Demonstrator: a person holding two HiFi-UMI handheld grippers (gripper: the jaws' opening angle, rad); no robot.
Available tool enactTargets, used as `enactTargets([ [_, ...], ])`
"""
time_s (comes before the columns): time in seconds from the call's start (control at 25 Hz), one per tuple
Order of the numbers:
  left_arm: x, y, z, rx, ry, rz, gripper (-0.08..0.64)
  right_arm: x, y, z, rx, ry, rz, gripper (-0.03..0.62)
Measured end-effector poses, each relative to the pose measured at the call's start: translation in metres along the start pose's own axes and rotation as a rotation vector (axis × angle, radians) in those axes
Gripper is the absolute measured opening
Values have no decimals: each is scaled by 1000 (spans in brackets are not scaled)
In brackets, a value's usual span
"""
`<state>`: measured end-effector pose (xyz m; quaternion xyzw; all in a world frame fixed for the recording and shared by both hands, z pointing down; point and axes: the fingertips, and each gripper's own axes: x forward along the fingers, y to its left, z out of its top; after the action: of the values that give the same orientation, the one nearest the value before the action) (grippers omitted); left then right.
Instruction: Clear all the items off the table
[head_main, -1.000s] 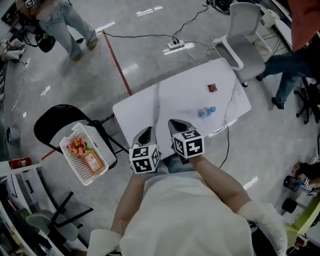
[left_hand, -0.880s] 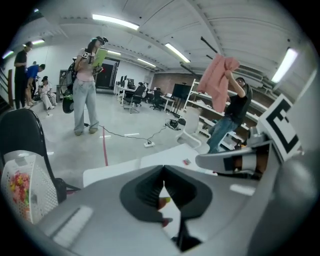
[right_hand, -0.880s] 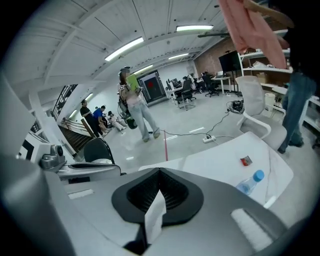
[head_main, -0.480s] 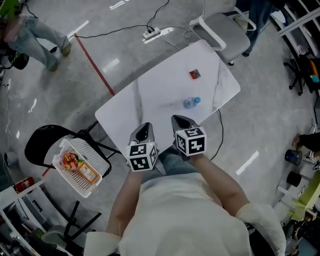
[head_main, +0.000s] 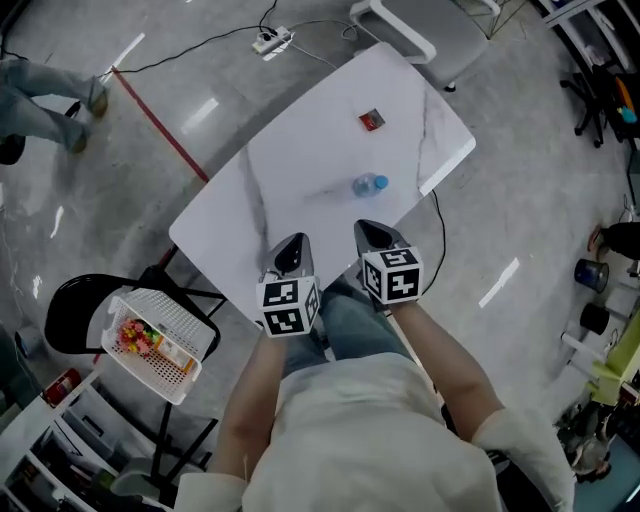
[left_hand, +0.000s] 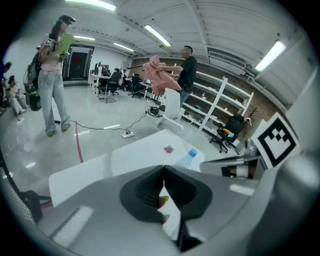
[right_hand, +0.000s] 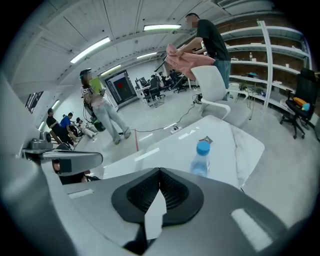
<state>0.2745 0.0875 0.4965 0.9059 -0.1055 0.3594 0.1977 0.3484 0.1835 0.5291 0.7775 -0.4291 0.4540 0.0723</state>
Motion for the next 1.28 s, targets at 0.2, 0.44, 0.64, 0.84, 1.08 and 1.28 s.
enactTargets([
  [0.2,28,0,-7,3,23,-13,9,17,-31,-22,50,21,-35,41],
  [0.44,55,4,-18,15,51,-17,9,40,-64,-44,95,32,-82,126],
  [0.64,75,4,-28,28,71,-28,9,66,-87,-55,103,33,-112,199],
  [0.84,94,6,-42,36,99,-35,9,91,-103,-66,117,23,-123,258],
  [1.08,114,8,-61,46,132,-31,9,120,-118,-70,99,-4,-123,321],
  [1.28,124,13,-74,37,152,-22,9,144,-126,-66,70,-18,-119,339],
])
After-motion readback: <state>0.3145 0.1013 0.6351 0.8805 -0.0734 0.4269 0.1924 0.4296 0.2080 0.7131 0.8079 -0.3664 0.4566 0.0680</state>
